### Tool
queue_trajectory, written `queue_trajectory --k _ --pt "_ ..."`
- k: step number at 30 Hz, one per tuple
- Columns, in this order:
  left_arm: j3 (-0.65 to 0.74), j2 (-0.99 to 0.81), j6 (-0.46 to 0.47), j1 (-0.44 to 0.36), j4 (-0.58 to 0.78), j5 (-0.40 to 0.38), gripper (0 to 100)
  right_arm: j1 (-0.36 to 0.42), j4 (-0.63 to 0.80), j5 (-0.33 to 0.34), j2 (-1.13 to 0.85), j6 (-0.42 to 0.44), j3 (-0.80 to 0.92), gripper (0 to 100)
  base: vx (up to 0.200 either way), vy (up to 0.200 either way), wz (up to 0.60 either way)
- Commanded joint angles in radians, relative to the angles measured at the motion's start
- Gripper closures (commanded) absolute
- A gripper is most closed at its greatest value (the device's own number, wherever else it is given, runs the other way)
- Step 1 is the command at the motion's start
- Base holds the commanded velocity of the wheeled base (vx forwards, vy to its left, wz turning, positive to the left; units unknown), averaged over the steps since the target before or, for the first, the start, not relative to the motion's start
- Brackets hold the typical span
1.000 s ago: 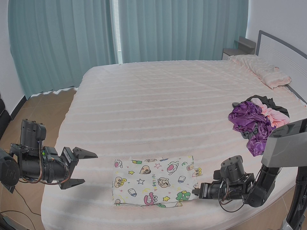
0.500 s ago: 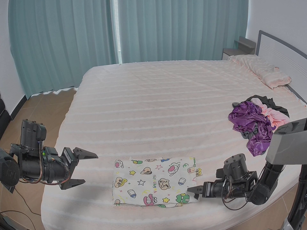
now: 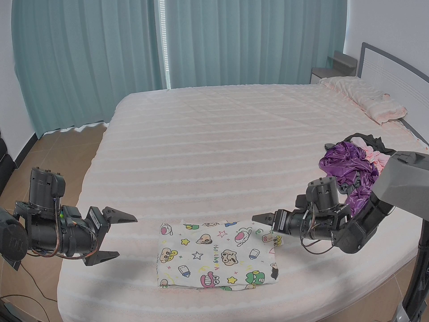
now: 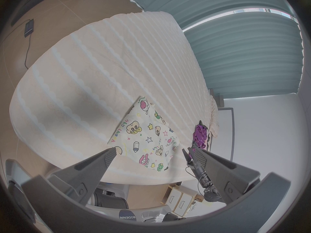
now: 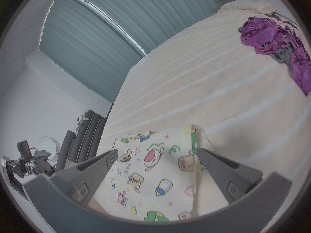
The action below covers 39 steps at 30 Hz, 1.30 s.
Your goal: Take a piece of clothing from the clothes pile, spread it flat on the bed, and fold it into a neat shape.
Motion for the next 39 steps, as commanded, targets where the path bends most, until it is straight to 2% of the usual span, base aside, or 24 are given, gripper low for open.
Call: queue_trajectory --k 1,16,21,22,39 --pt "-0.002 0.009 -0.001 0.0 -0.001 0.003 0 -0.008 0.061 -0.002 0.103 0.002 -0.104 0 0.0 0.0 0.0" --pt "0.0 0.024 -0.001 0.0 -0.002 0.002 0 -0.015 0.069 -0.002 0.132 -0.006 -0.117 0 0.0 0.0 0.0" --pt "-0.002 0.044 -0.001 0.0 -0.002 0.0 0 -0.014 0.092 -0.009 0.186 -0.006 -0.183 0 0.0 0.0 0.0" --pt "-0.002 0.049 -0.001 0.0 -0.002 0.002 0 -0.015 0.107 -0.012 0.198 -0.004 -0.201 100 0.0 0.0 0.0" --pt "-0.002 0.052 -0.001 0.0 -0.002 0.0 0 -0.052 0.11 -0.072 0.193 0.008 -0.224 100 0.0 0.0 0.0"
